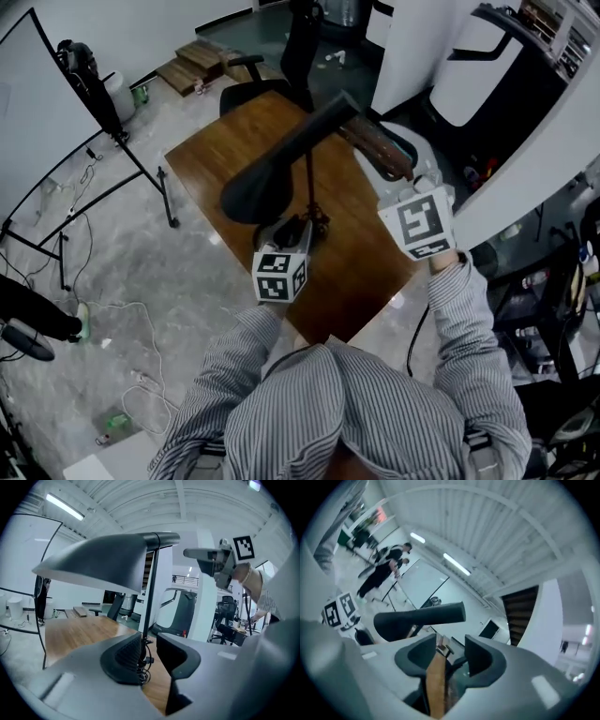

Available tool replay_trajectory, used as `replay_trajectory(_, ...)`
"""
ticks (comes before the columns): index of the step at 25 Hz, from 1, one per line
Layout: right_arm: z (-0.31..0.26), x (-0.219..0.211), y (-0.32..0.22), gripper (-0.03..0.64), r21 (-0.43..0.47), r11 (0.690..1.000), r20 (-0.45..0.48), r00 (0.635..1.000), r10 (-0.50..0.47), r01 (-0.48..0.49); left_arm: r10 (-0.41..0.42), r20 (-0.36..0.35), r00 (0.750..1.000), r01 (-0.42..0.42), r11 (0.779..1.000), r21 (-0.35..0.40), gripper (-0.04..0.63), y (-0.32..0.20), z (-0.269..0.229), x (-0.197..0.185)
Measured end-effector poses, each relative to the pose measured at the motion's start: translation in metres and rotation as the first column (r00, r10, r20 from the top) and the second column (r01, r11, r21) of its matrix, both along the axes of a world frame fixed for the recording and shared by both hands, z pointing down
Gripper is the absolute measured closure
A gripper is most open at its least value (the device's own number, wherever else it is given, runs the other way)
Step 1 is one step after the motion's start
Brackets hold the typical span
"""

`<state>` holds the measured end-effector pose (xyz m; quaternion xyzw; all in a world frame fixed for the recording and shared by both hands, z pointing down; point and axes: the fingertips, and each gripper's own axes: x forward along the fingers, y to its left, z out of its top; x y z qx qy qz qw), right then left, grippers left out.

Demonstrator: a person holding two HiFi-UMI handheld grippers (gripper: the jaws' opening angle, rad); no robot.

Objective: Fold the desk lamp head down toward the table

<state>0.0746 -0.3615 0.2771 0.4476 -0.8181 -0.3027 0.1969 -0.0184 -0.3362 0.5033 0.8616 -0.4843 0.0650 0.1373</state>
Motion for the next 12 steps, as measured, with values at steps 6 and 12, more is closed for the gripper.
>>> replay_trajectory(6, 0.095, 0.003, 0.038, 0.465, -0.255, 0.964, 0.542, 0.837, 0.074, 0.080, 0.002, -0.073, 0.997, -0.003, 1.000, -0.016, 0.574, 0.044, -0.010, -0.012)
replay_trajectory(12, 0.162, -0.029, 0.096, 0.603, -0.402, 0.901, 0.655, 0.739, 0.157, 0.164, -0.015, -0.086, 0.996, 0.022, 0.996, 0.085, 0.594, 0.070, -0.043, -0.013)
